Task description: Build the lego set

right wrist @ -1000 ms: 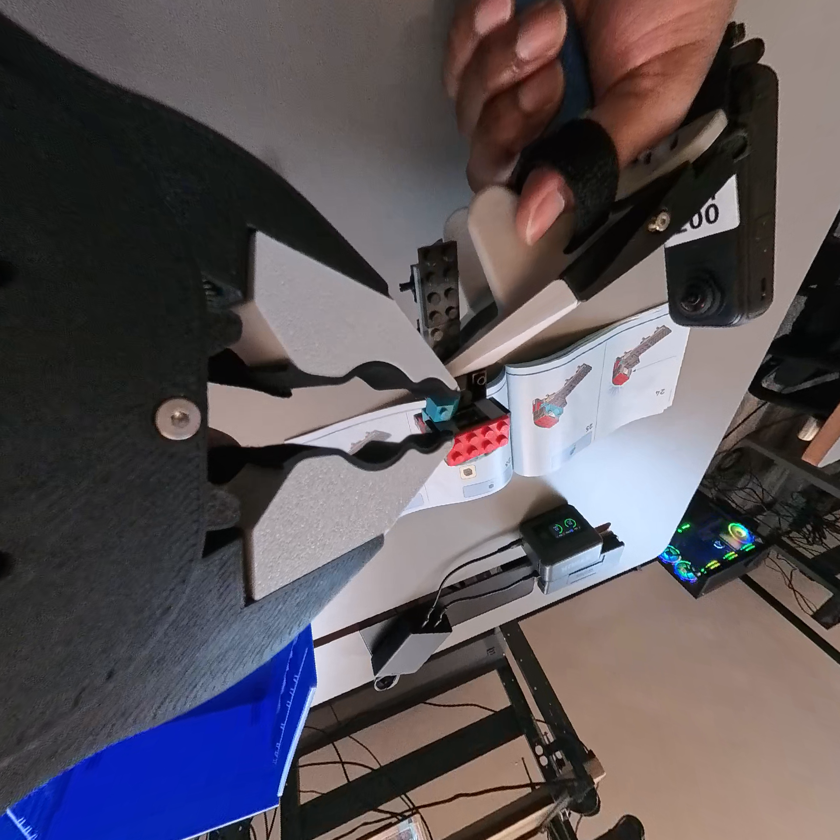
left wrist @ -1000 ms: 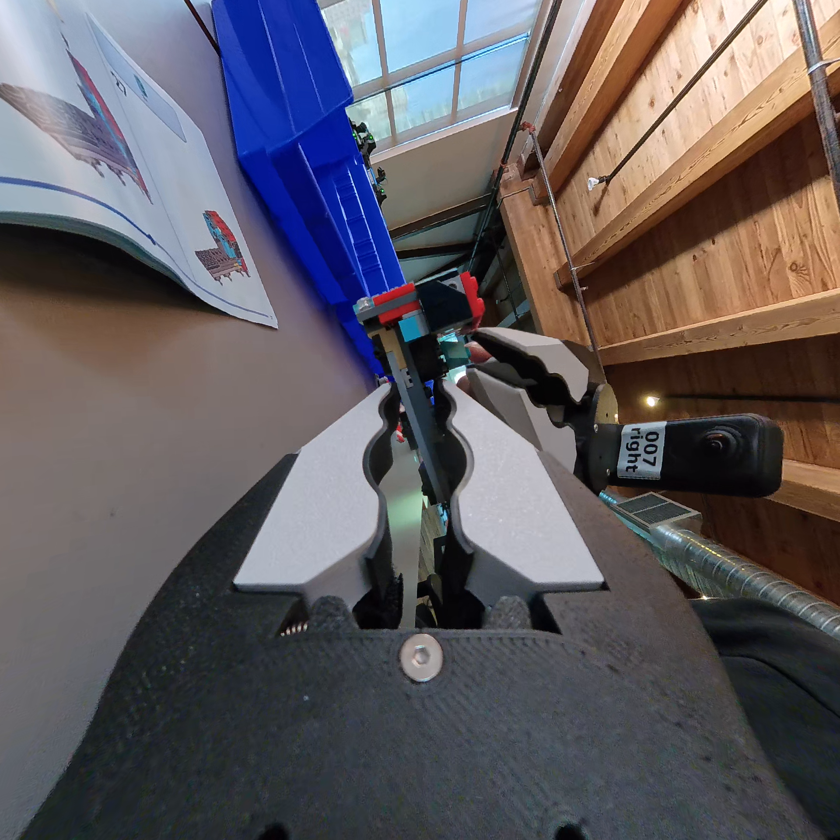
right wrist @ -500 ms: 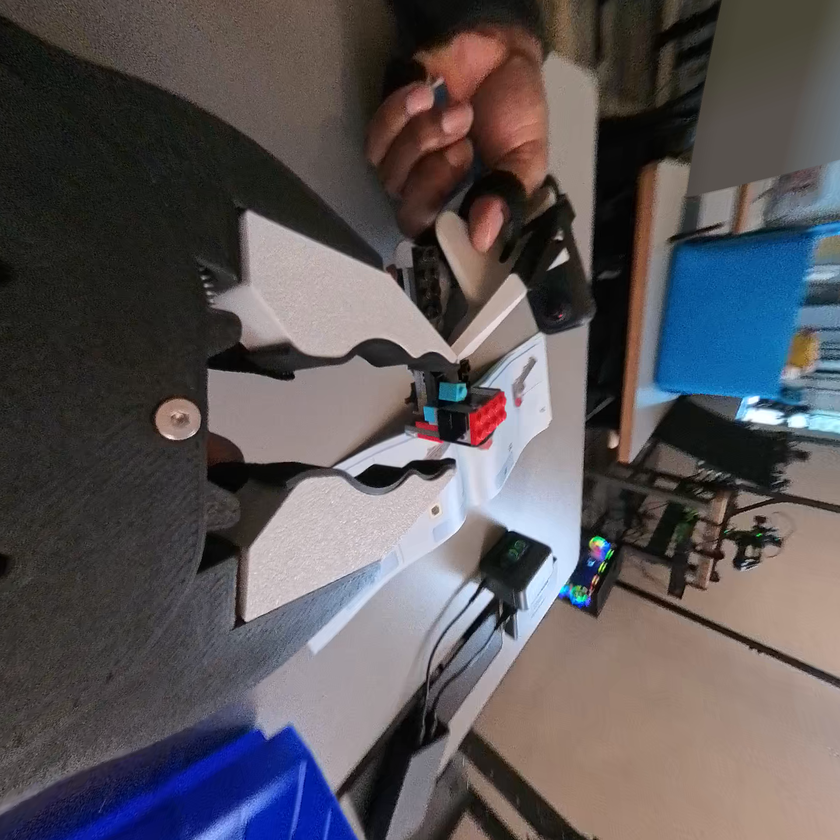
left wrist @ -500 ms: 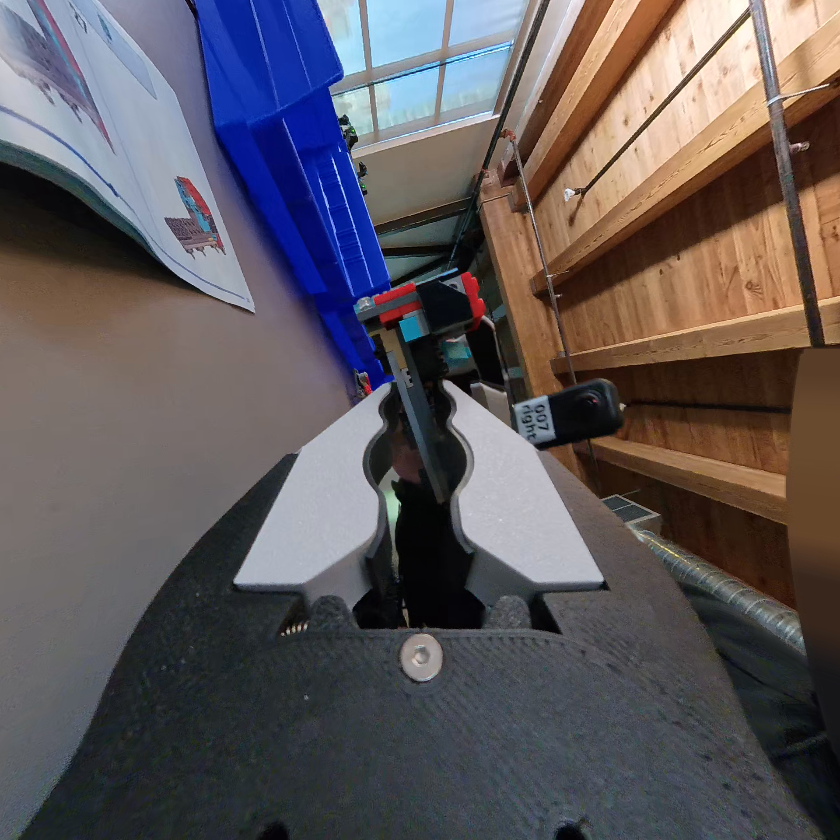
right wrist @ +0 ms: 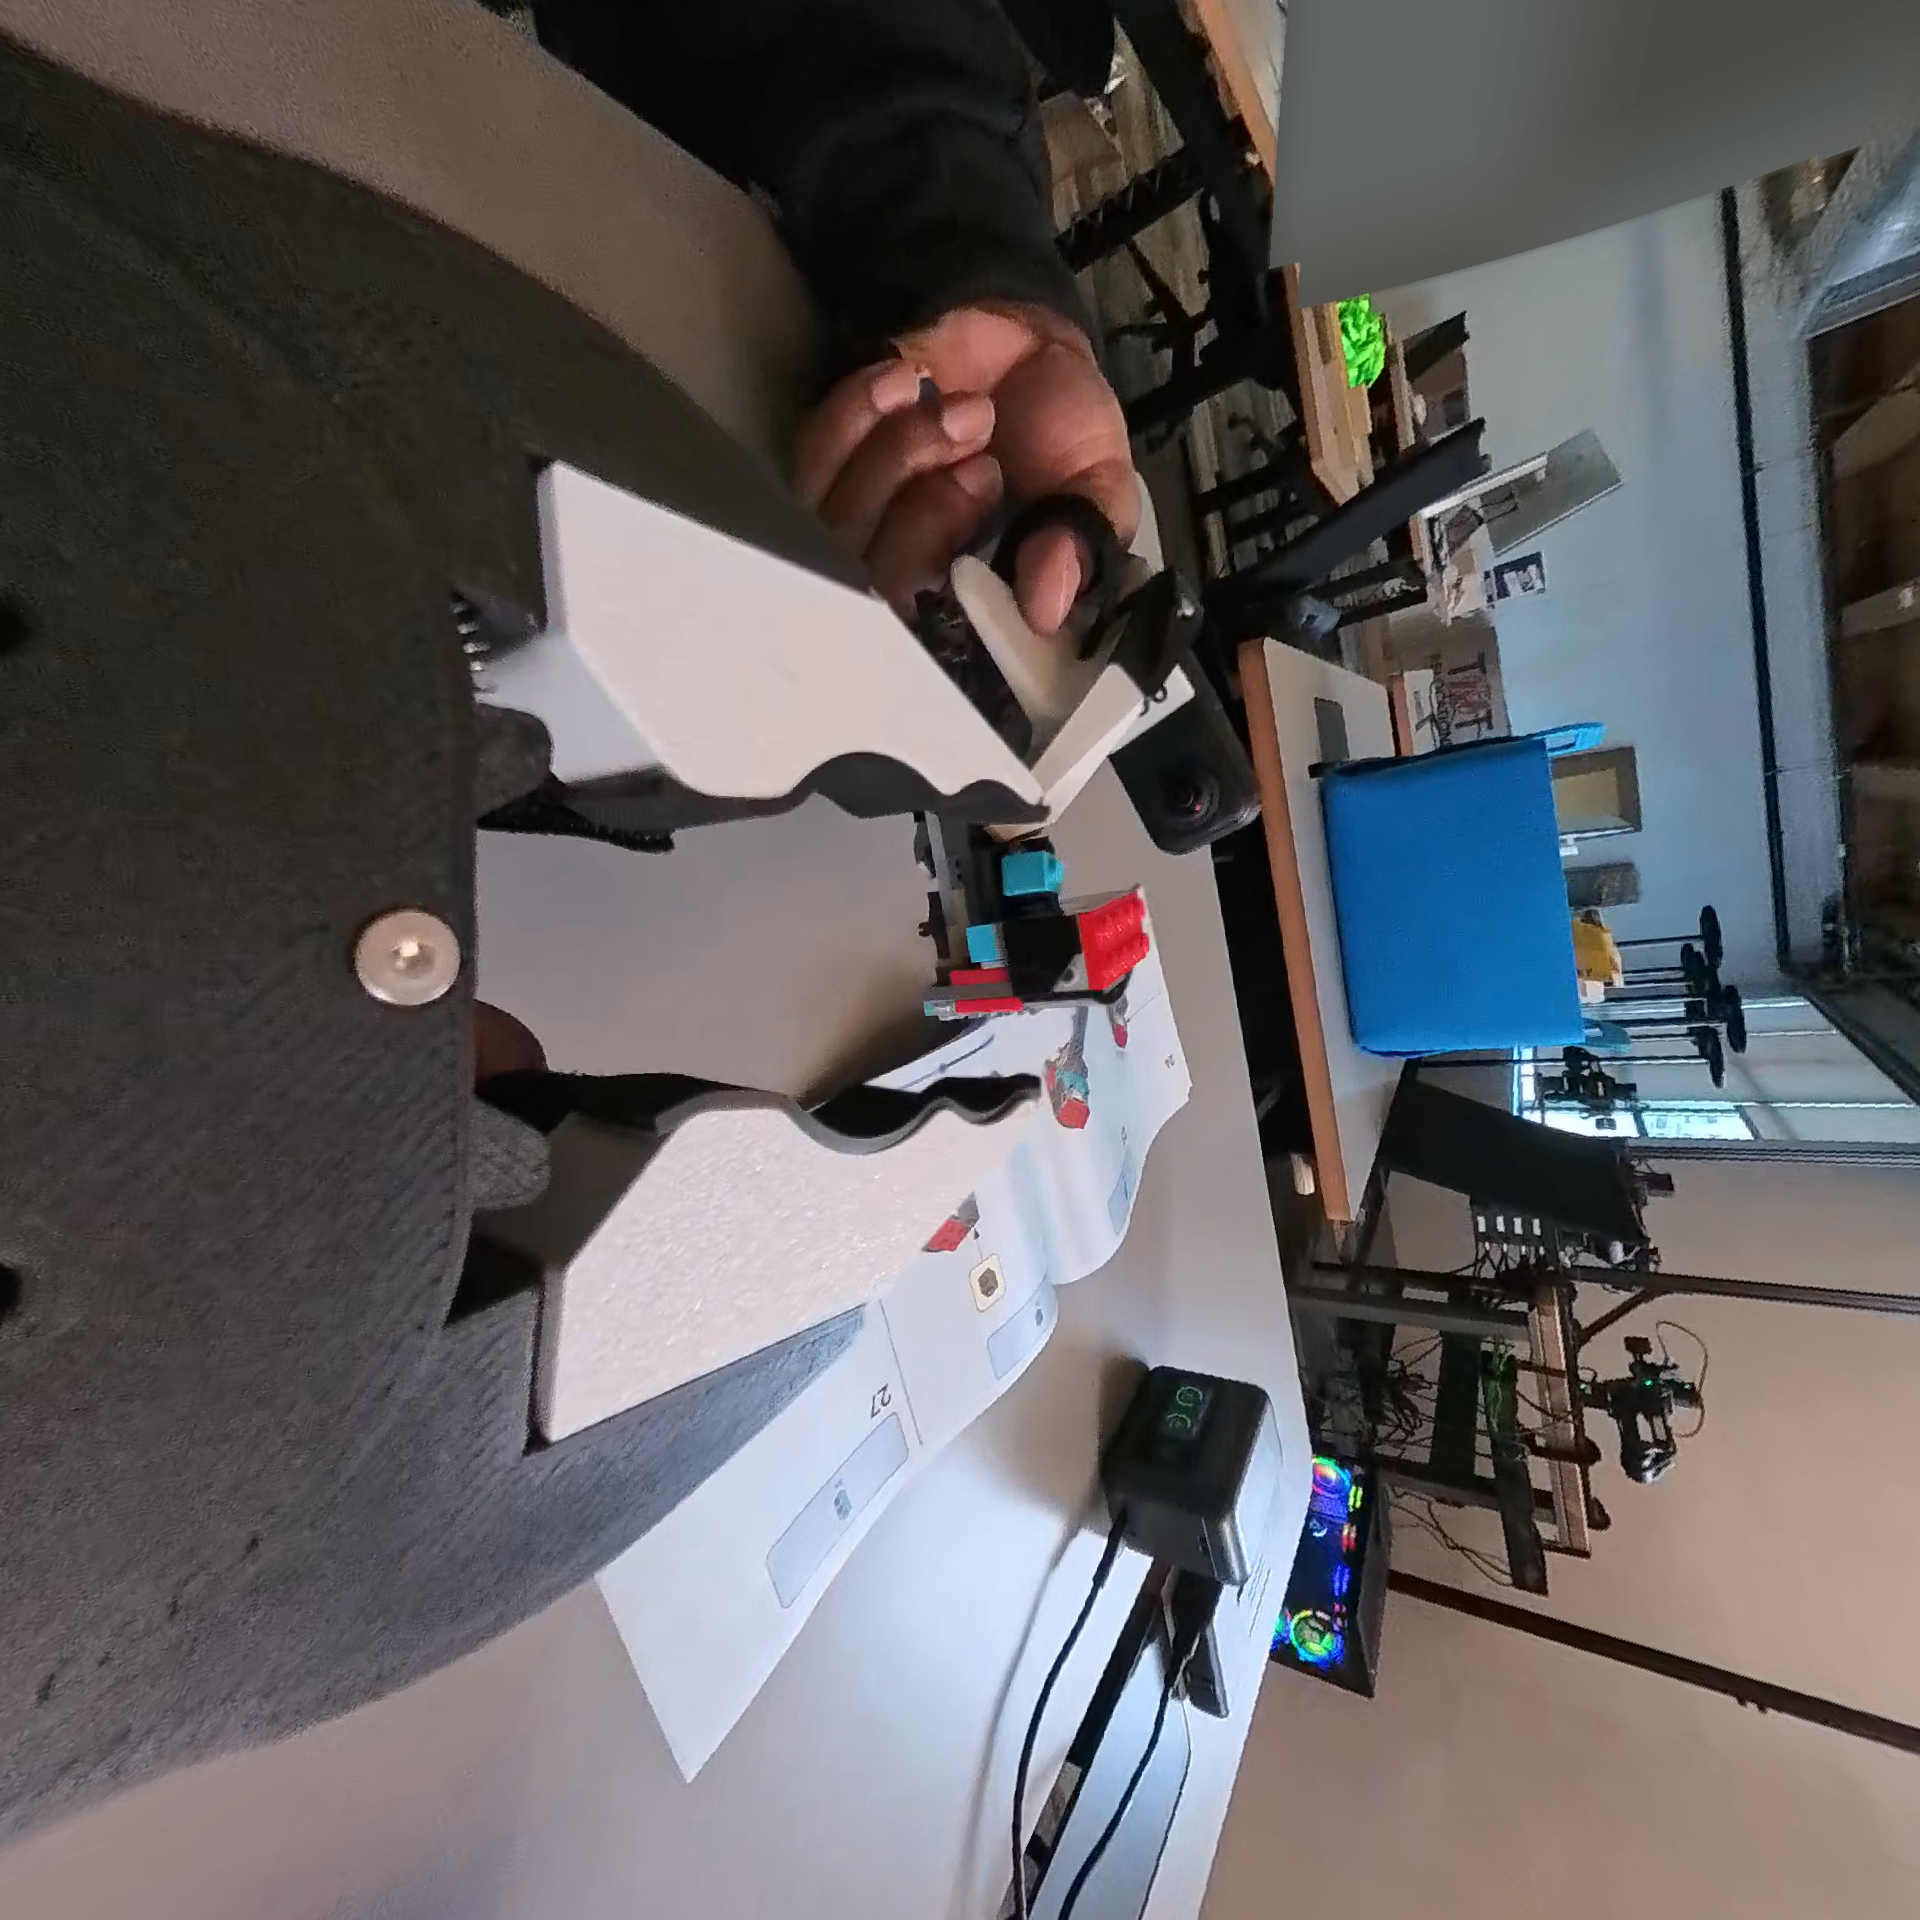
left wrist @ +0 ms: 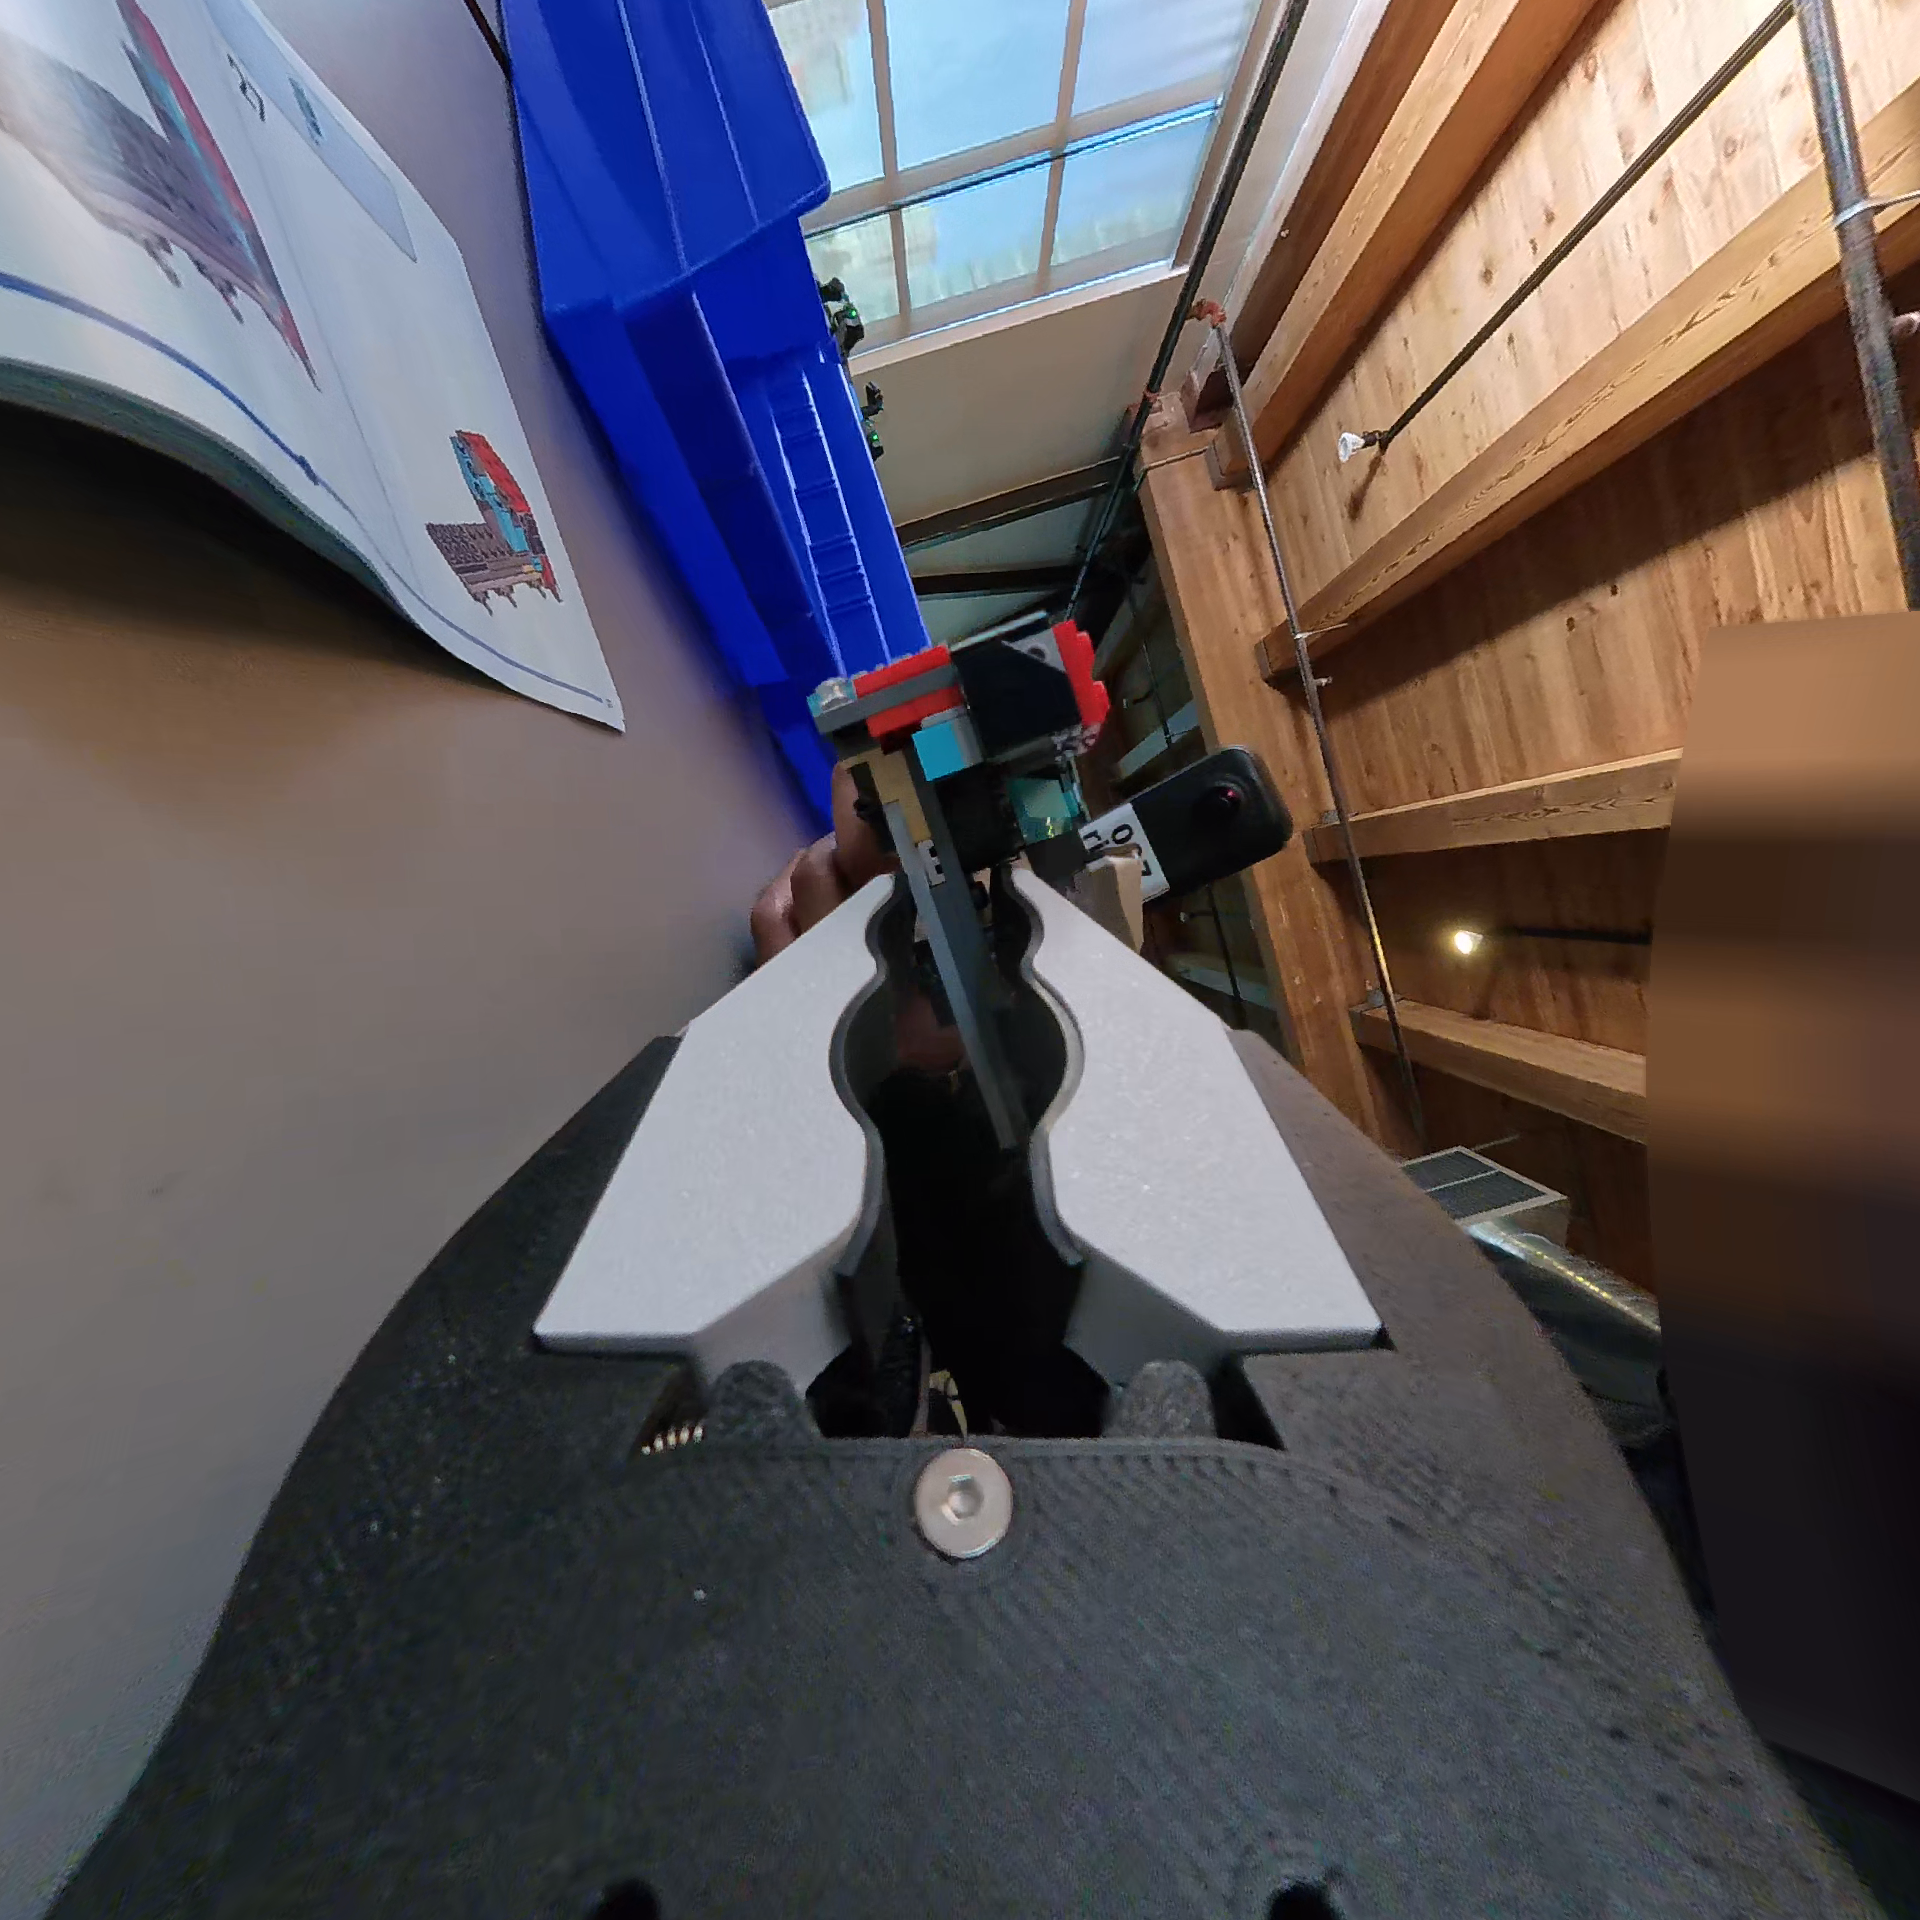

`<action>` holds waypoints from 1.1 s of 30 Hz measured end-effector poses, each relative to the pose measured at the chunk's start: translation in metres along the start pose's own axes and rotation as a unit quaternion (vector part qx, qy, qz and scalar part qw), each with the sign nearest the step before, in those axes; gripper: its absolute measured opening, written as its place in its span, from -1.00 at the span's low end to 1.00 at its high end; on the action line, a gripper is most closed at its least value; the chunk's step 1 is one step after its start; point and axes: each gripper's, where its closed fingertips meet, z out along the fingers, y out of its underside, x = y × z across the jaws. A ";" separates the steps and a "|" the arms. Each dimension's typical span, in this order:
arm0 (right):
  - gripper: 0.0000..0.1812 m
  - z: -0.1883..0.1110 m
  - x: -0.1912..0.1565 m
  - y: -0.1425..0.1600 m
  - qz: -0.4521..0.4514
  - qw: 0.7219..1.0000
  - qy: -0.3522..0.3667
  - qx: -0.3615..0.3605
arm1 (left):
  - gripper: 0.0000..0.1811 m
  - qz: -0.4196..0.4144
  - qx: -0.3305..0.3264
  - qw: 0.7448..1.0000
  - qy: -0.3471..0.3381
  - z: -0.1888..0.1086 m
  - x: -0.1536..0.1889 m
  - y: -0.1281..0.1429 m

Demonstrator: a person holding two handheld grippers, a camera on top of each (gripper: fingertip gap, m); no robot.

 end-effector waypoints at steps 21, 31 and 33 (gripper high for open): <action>-0.50 0.002 0.011 0.007 -0.012 0.999 0.037 -0.030 | -0.84 0.013 -0.011 1.000 -0.018 0.002 -0.004 0.005; -0.46 -0.014 -0.002 0.020 -0.351 0.932 0.074 -0.055 | -0.84 0.005 0.002 1.000 -0.031 0.002 -0.008 0.000; -0.41 -0.015 -0.005 0.026 -0.437 0.892 0.087 -0.069 | -0.84 0.004 0.006 0.999 -0.038 0.002 -0.009 0.000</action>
